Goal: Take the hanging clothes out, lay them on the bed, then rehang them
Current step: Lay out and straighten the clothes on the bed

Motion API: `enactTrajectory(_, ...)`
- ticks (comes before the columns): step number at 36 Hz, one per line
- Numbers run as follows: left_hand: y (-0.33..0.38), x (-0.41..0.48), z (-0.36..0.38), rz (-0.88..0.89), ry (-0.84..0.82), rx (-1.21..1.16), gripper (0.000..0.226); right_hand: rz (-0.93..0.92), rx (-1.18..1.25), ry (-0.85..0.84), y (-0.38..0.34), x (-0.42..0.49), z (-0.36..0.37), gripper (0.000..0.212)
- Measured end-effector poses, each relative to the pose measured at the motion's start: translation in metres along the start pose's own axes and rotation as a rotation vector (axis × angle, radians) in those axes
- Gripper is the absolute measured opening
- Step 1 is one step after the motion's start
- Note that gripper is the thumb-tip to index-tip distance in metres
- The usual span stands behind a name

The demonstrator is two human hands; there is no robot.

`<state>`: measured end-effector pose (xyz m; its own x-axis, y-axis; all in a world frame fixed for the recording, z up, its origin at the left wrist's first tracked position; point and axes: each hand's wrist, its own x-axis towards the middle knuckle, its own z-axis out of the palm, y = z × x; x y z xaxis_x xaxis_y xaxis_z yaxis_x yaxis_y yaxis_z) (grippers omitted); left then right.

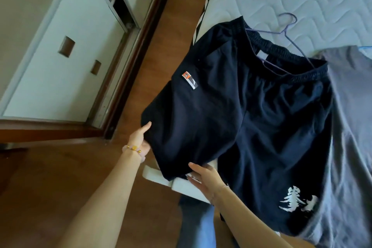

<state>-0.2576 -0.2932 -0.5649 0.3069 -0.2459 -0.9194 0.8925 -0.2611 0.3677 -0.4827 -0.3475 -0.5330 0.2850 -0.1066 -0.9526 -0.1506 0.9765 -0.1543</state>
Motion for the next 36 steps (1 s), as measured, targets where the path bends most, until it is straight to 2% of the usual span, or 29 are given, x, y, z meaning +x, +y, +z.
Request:
enactTrajectory(4,-0.003,-0.025,-0.01,0.058,-0.091,-0.02,0.037,-0.008,-0.027,-0.016,0.009,-0.006,0.008,0.027)
enactTrajectory(12,-0.005,-0.057,-0.031,0.174,-0.044,-0.001,0.039,-0.09,-0.012,0.009,0.027,-0.026,-0.015,0.026)
enactTrajectory(16,-0.032,-0.074,-0.046,0.172,-0.044,0.012,0.042,-0.108,-0.071,0.097,0.045,-0.036,-0.033,0.018)
enactTrajectory(23,-0.082,-0.08,-0.061,0.095,0.134,0.068,0.029,-0.107,-0.312,0.238,0.058,-0.033,-0.059,0.01)
enactTrajectory(27,-0.091,-0.073,-0.054,0.093,0.226,0.175,0.026,-0.088,-0.455,0.234,0.048,-0.029,-0.072,0.013)
enactTrajectory(30,-0.097,-0.071,-0.052,0.112,0.328,0.222,0.032,-0.058,-0.49,0.116,0.042,-0.037,-0.08,0.013)
enactTrajectory(32,-0.103,-0.074,-0.05,0.134,0.39,0.233,0.036,-0.052,-0.52,0.061,0.04,-0.049,-0.091,0.02)
enactTrajectory(36,-0.13,-0.09,-0.04,0.133,0.494,0.277,0.033,-0.159,-0.412,0.17,0.035,-0.079,-0.142,0.019)
